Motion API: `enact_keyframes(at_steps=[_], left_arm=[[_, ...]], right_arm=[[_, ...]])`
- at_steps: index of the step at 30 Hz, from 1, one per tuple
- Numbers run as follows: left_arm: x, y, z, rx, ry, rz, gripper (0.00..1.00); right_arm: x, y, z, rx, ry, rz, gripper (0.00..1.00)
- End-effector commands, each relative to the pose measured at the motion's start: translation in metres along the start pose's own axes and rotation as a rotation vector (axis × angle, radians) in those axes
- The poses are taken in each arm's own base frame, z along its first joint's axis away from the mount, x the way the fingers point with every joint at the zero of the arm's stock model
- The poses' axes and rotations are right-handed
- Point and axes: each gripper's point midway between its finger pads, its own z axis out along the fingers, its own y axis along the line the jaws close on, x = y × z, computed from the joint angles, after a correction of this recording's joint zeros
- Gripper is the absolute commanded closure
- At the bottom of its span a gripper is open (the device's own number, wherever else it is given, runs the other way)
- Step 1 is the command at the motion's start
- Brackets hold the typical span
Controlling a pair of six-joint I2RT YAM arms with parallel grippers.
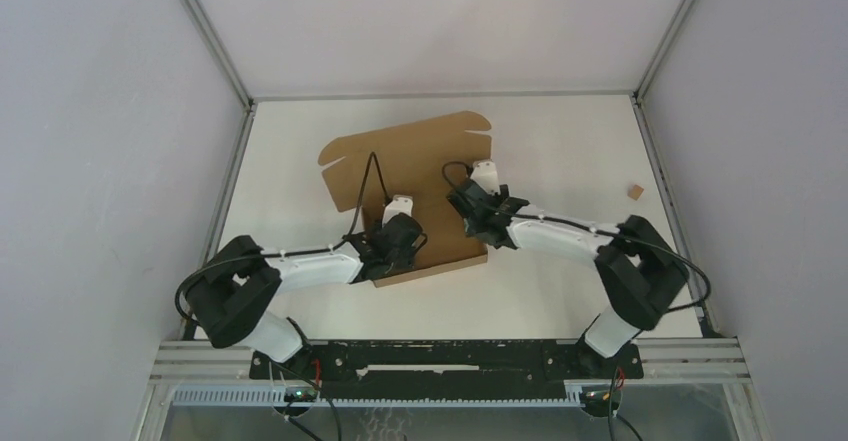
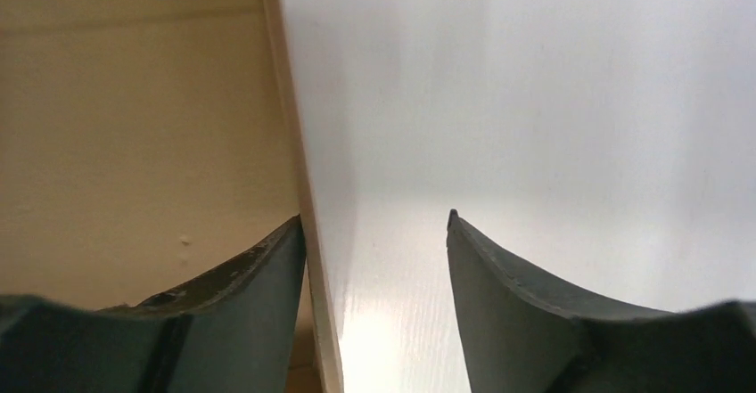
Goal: Fold the paper box
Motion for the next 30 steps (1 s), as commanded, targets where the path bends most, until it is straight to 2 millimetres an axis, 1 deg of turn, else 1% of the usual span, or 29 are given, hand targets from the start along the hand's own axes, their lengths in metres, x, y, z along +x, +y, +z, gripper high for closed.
enact_keyframes(at_steps=[1,3,4,6,8,10,14,15,17,20,21,22,24,25,28,30], left_arm=[[-0.005,0.002,-0.026,0.02,0.031,0.041,0.43],[-0.019,-0.003,-0.033,0.042,-0.001,0.036,0.41],[-0.026,-0.006,-0.037,0.055,-0.015,0.035,0.4],[-0.041,-0.015,-0.043,0.081,-0.034,0.035,0.4],[-0.054,-0.023,-0.049,0.109,-0.052,0.029,0.39],[-0.064,-0.03,-0.052,0.127,-0.065,0.029,0.39],[-0.075,-0.035,-0.051,0.113,-0.067,0.052,0.39],[-0.077,-0.035,-0.052,0.112,-0.069,0.054,0.4],[-0.081,-0.035,-0.057,0.116,-0.082,0.045,0.4],[-0.094,-0.038,-0.076,0.153,-0.123,0.029,0.4],[-0.1,-0.039,-0.083,0.159,-0.133,0.027,0.4],[-0.106,-0.039,-0.089,0.162,-0.144,0.025,0.4],[-0.119,-0.039,-0.102,0.163,-0.163,0.02,0.4],[-0.121,-0.038,-0.106,0.166,-0.165,0.019,0.4],[-0.124,-0.038,-0.116,0.186,-0.173,0.007,0.39],[-0.12,-0.034,-0.114,0.182,-0.165,-0.016,0.37]], right_arm=[[-0.037,-0.017,-0.035,-0.069,-0.092,0.084,0.32],[-0.042,-0.022,-0.046,-0.113,-0.1,0.106,0.31],[-0.047,-0.026,-0.056,-0.134,-0.123,0.124,0.31],[-0.051,-0.03,-0.068,-0.17,-0.146,0.148,0.3],[-0.053,-0.041,-0.078,-0.189,-0.162,0.191,0.29],[-0.055,-0.052,-0.084,-0.209,-0.169,0.246,0.29],[-0.058,-0.07,-0.087,-0.219,-0.164,0.302,0.28],[-0.056,-0.075,-0.085,-0.206,-0.154,0.305,0.28],[-0.049,-0.091,-0.079,-0.152,-0.119,0.33,0.28],[-0.043,-0.12,-0.062,-0.111,-0.058,0.434,0.27],[-0.041,-0.136,-0.054,-0.082,-0.039,0.491,0.27],[-0.04,-0.144,-0.05,-0.062,-0.026,0.518,0.27],[-0.036,-0.177,-0.037,0.011,0.009,0.601,0.27],[-0.031,-0.189,-0.031,0.039,0.034,0.632,0.27],[-0.022,-0.222,-0.018,0.12,0.097,0.72,0.26],[-0.01,-0.238,-0.011,0.157,0.139,0.78,0.24]])
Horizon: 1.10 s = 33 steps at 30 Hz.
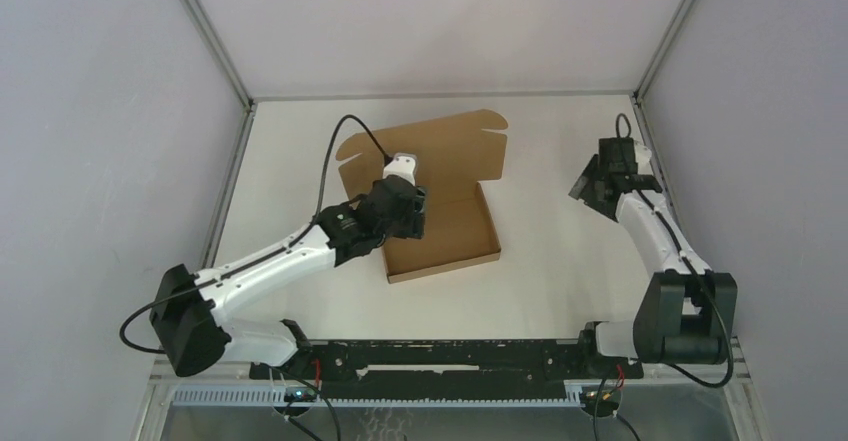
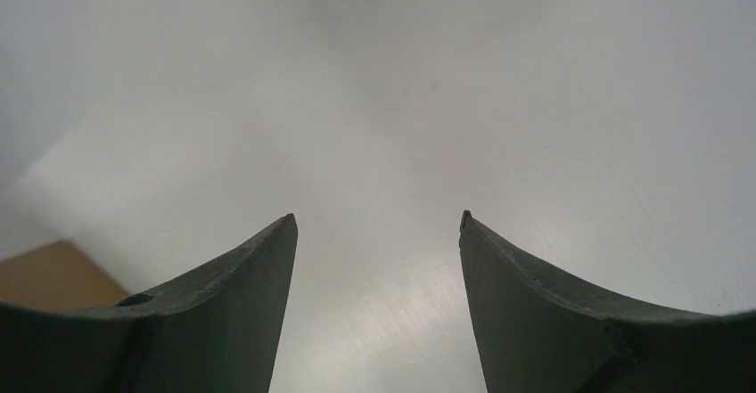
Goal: Fold the paper box
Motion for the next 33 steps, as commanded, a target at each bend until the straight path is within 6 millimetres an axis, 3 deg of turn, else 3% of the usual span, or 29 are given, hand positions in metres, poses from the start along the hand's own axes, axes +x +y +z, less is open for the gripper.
enact_keyframes(at_steps=[1,5,9,12,14,15,16,25,33], left_arm=[[-0.016,-0.003,-0.017,0.036,-0.035,-0.036,0.37],[-0.003,-0.006,-0.008,0.053,-0.014,-0.05,0.34],[0.002,-0.001,0.009,0.038,0.004,-0.046,0.31],[0.001,0.0,0.021,0.05,0.025,-0.067,0.19],[0.002,-0.003,0.026,0.064,0.03,-0.071,0.12],[0.001,-0.004,0.028,0.067,0.032,-0.071,0.02],[0.002,-0.004,0.03,0.069,0.037,-0.071,0.0],[0.011,0.004,0.041,0.049,0.068,-0.066,0.0],[0.015,0.006,0.049,0.041,0.078,-0.064,0.0]], right_arm=[[-0.015,-0.026,0.008,0.05,0.046,0.14,0.23],[-0.018,-0.058,0.016,0.118,0.062,0.196,0.23],[-0.038,-0.082,0.026,0.139,0.034,0.263,0.23],[-0.057,-0.093,0.038,0.163,0.049,0.295,0.25],[-0.067,-0.095,0.048,0.177,0.044,0.297,0.26],[-0.072,-0.095,0.052,0.18,0.032,0.295,0.26],[-0.078,-0.094,0.058,0.172,0.011,0.292,0.26],[-0.092,-0.1,0.101,0.219,0.003,0.191,0.29],[-0.099,-0.109,0.119,0.26,-0.008,0.155,0.3]])
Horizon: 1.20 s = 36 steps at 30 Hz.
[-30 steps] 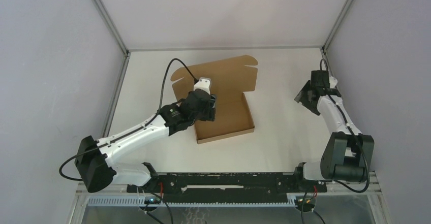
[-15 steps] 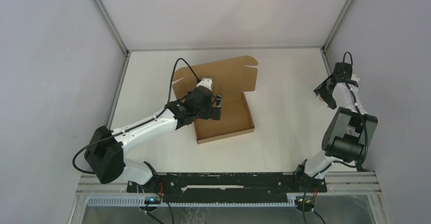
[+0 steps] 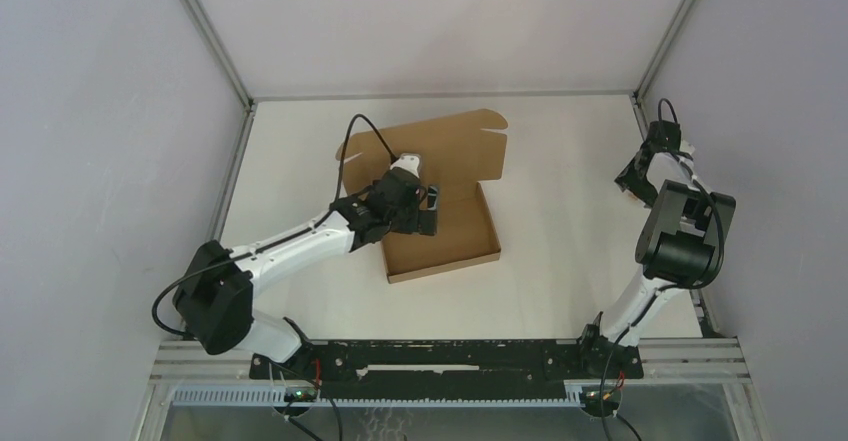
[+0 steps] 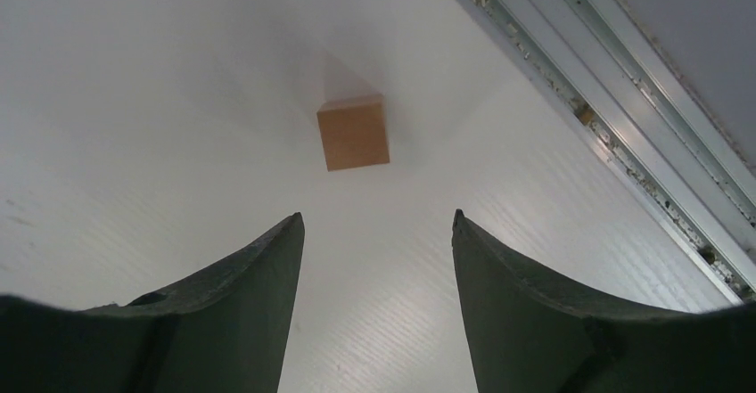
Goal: Fold the paper box
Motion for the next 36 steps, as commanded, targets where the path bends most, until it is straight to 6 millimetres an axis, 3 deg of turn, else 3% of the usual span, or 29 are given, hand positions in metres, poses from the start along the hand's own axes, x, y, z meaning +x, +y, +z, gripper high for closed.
enact_keyframes(at_steps=[1,9,16,22,30,36], left_arm=[[0.002,0.002,0.006,0.009,-0.007,0.007,0.0],[0.003,0.006,0.015,-0.006,0.01,0.01,0.0],[0.002,-0.001,0.021,0.015,0.023,0.01,0.0],[0.004,-0.003,0.021,0.027,0.027,0.009,0.0],[0.004,-0.002,0.022,0.027,0.025,0.016,0.0],[0.003,-0.004,0.023,0.034,0.025,0.019,0.0]], right_arm=[[-0.037,0.008,0.002,-0.008,-0.106,-0.013,0.3],[-0.052,0.026,0.017,-0.017,-0.106,-0.033,0.36],[-0.05,0.035,0.019,0.005,-0.102,-0.077,0.4],[-0.041,0.026,0.02,0.051,-0.079,-0.095,0.38],[-0.044,0.01,0.026,0.058,-0.056,-0.059,0.36],[-0.044,0.009,0.03,0.065,-0.043,-0.071,0.39]])
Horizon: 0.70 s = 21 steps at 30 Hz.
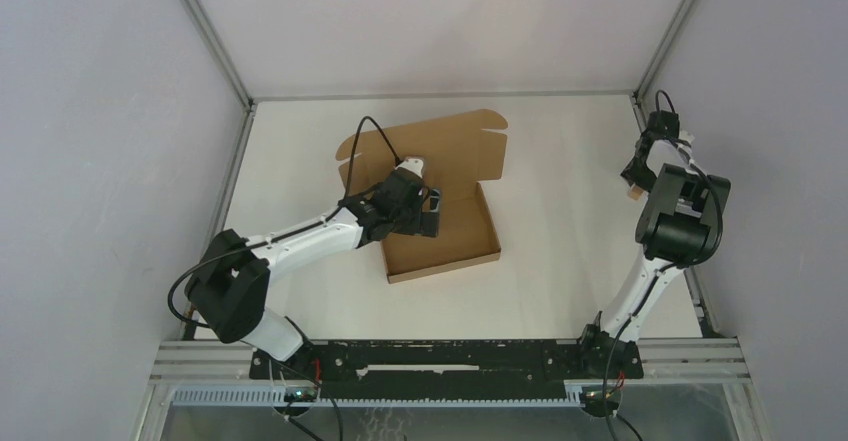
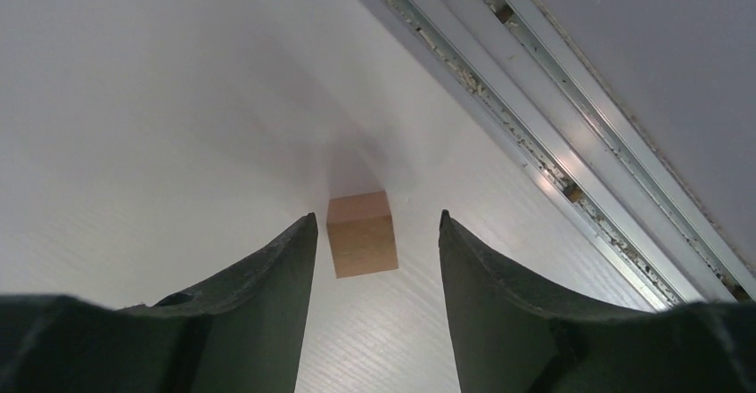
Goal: Fold the paper box
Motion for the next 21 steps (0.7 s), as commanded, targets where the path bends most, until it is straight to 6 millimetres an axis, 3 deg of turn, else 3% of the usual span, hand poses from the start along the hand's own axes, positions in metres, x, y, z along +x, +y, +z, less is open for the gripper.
enact_keyframes(at_steps=[1,5,15,21], left_arm=[[-0.01,-0.006,0.001,0.032,-0.028,0.01,0.0],[-0.01,-0.007,0.001,0.039,-0.03,0.012,0.0],[-0.011,-0.007,0.001,0.038,-0.032,0.012,0.01],[-0.012,-0.003,-0.006,0.025,-0.039,0.018,0.01]], right_arm=[[-0.011,0.001,0.0,0.005,-0.013,-0.014,0.39],[-0.01,-0.003,0.005,0.008,0.002,-0.009,0.4],[-0.011,-0.001,0.003,-0.015,0.008,0.001,0.68],[-0.001,0.014,-0.013,-0.051,-0.006,-0.013,0.71]])
